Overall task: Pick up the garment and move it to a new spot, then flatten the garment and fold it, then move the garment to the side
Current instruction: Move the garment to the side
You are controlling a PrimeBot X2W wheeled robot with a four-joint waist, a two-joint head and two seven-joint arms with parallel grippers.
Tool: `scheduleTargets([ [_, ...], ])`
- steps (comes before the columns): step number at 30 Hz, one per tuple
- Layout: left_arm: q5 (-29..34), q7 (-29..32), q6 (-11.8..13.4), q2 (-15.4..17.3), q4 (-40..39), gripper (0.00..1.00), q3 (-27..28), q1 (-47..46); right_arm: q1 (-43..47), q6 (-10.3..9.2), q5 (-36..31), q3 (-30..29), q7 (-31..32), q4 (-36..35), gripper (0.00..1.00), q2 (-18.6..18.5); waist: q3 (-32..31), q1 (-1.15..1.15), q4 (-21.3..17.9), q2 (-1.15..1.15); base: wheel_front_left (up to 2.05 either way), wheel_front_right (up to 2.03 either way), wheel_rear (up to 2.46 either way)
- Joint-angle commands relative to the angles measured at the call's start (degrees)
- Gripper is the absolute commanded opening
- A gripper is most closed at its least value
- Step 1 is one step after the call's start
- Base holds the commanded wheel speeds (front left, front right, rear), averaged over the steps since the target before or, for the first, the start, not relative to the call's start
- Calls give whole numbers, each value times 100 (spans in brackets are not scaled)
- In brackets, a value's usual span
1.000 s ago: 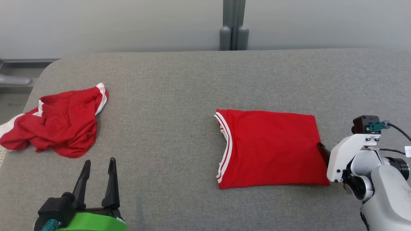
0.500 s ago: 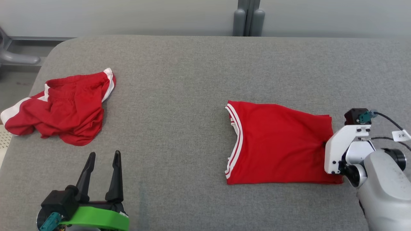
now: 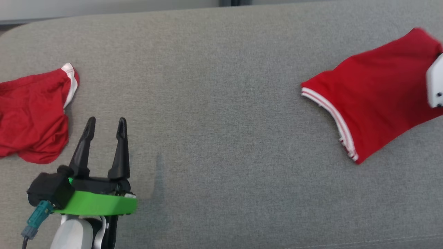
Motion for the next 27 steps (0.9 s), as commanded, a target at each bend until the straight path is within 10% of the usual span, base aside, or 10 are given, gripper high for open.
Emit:
scheduleTargets([
  [1,27,4,-12,86,-69,100,-19,-184,-162,-13,-71,-59,-124,-47,0,-143,696,0,-440,0,0,0,0],
  [13,31,4,-12,471,-734,100,-184,-843,-307,-13,-578,-1262,-702,59,0,-1117,1873,0,-516,0,0,0,0],
  [23,75,4,-12,667,-1253,100,-42,-784,-42,-13,-1577,-2574,-950,-479,0,-1071,2336,0,-369,0,0,0,0],
  [24,80,4,-12,672,-1267,100,-43,-770,0,-13,-1691,-2682,-946,-550,27,-1016,2340,0,-358,0,0,0,0],
  [25,86,4,-12,664,-1270,100,-47,-769,49,-13,-1774,-2772,-930,-599,100,-961,2326,0,-339,0,0,0,0],
  [27,86,3,-12,635,-1250,100,-58,-778,129,-13,-1910,-2892,-930,-653,100,-880,2261,0,-306,0,0,0,0],
])
